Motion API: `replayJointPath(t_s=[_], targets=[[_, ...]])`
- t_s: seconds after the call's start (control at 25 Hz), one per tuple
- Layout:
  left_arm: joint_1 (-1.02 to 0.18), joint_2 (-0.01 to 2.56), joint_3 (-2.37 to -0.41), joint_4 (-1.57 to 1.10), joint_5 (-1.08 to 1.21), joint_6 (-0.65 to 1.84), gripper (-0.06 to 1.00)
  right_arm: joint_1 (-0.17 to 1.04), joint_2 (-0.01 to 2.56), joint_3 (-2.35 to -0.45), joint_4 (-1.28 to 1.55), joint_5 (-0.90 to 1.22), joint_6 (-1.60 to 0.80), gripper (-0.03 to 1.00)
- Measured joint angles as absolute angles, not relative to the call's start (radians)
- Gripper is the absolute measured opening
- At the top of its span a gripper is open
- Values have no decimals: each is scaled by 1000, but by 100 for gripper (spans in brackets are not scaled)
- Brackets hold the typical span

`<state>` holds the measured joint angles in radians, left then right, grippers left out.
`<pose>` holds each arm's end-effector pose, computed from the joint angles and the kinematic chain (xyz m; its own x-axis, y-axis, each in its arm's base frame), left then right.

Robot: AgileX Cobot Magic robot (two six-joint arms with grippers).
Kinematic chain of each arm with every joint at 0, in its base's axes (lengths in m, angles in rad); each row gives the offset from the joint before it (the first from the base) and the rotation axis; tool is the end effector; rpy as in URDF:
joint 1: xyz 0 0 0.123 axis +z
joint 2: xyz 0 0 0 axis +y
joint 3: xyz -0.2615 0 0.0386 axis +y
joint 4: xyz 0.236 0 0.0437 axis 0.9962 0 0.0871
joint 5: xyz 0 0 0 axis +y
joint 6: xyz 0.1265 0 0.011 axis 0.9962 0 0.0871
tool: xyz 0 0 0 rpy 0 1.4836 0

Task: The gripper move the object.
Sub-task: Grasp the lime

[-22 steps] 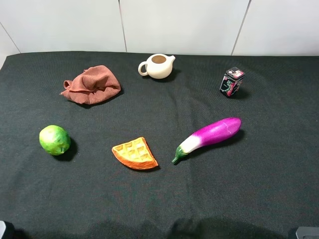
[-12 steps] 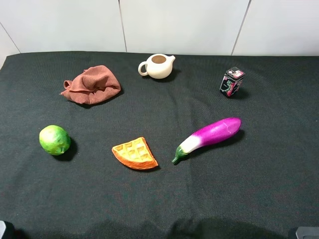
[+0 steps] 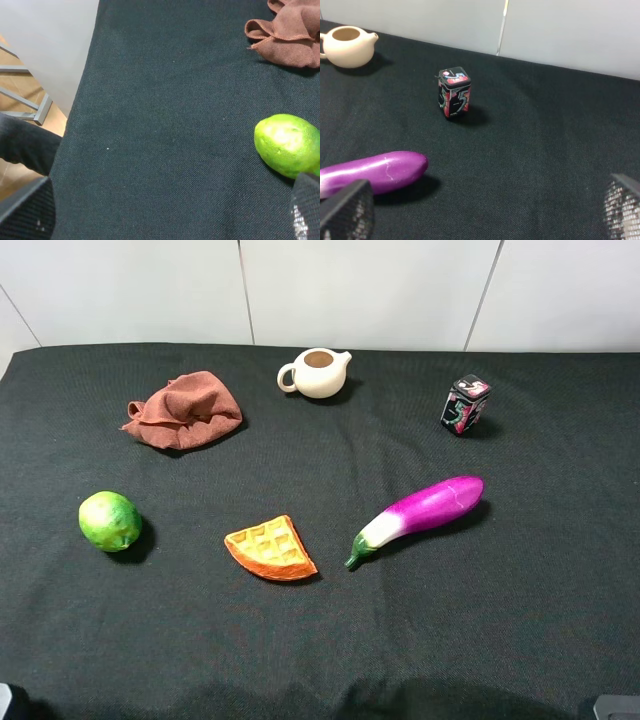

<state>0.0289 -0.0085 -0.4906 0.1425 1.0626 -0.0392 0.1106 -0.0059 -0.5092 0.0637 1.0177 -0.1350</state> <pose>0.0362 0.0168 0.2534 -0.4585 0.0170 -0.8885 -0.1252 0.9886 0.0835 0.0372 0.0110 0.2632 -0.3820 -0.1442 -0.9128 -0.1992 0.9774 -0.0710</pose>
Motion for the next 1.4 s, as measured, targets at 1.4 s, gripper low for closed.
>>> replayJointPath(t_s=[1.4], targets=[[29, 325, -535, 135, 1057, -41, 99, 111, -6, -509, 64, 1018, -135, 69]])
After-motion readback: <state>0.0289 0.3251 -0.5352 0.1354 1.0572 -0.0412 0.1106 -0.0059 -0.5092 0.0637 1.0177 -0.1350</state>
